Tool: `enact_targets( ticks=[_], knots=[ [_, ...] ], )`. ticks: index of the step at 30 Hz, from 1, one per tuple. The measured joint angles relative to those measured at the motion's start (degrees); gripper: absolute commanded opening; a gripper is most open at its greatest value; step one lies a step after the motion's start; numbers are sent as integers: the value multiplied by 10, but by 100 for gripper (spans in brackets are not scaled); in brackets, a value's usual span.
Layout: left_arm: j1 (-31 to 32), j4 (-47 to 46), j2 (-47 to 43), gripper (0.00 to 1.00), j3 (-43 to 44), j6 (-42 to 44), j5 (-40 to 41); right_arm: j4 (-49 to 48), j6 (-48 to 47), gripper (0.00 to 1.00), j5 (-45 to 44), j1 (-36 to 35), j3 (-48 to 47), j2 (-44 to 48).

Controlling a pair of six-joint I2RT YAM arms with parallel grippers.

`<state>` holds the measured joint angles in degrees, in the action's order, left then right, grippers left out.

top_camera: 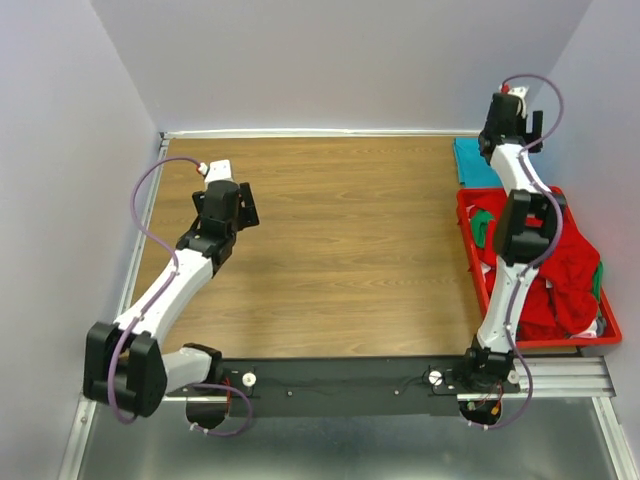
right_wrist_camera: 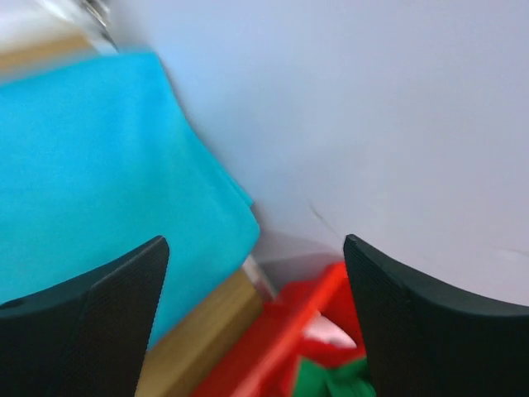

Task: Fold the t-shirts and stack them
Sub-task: Reset both grippers

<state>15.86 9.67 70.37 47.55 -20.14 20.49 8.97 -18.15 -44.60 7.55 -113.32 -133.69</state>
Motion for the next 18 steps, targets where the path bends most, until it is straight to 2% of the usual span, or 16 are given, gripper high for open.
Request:
enact_targets(
  ticks=[4,10,14,18],
  knots=[
    [0,-2,-53,85,0,0,0,45,83,100,63,-21,47,152],
    [0,18,-117,87,21,-1,0,104,234,100,212,-27,140,446],
    [0,59,-191,89,56,-9,0,148,281,100,278,-24,217,605],
    [0,100,-284,92,118,-17,6,182,289,100,314,-25,295,749]
  ],
)
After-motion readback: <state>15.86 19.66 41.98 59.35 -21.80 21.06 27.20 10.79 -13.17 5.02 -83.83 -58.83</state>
